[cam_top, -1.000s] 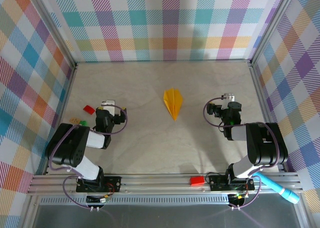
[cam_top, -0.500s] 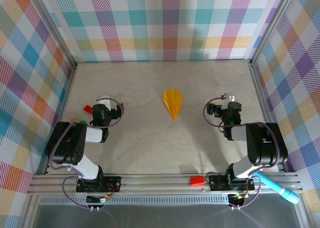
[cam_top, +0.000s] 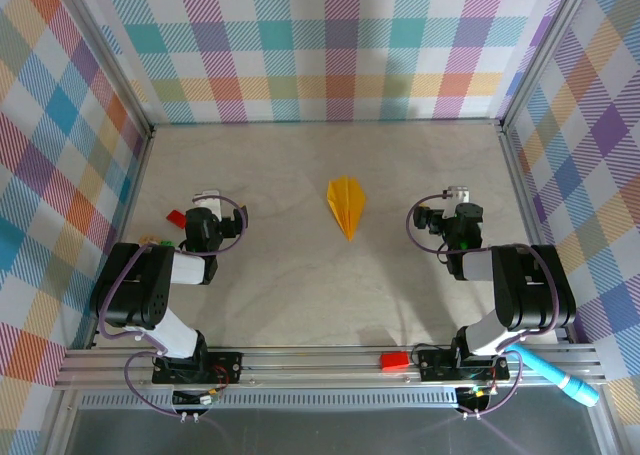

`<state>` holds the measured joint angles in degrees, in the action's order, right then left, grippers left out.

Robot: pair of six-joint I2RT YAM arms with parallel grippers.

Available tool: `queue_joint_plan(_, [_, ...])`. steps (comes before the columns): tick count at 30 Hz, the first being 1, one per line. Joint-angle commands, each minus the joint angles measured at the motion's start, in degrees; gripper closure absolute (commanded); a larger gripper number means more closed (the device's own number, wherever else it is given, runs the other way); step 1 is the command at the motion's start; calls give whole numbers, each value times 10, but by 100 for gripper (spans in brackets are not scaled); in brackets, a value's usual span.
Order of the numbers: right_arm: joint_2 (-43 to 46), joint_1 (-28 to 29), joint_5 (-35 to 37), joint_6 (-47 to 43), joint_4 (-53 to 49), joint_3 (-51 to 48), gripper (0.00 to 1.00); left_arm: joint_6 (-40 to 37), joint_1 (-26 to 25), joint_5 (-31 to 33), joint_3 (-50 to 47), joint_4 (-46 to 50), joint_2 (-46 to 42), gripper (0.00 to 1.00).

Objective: Fold a paper plane with a square sheet of paper (fold left side to right side)

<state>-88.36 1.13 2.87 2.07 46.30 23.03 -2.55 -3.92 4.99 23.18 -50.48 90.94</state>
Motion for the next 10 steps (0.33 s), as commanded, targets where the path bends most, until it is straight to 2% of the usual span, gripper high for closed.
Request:
queue_joint_plan(1, [1, -3, -10, -8, 18, 4, 1, 5, 4, -8, 3, 3, 0, 0])
queue_joint_plan(10, [2, -3, -10, -8, 19, 4, 1, 5, 4, -8, 3, 3, 0, 0])
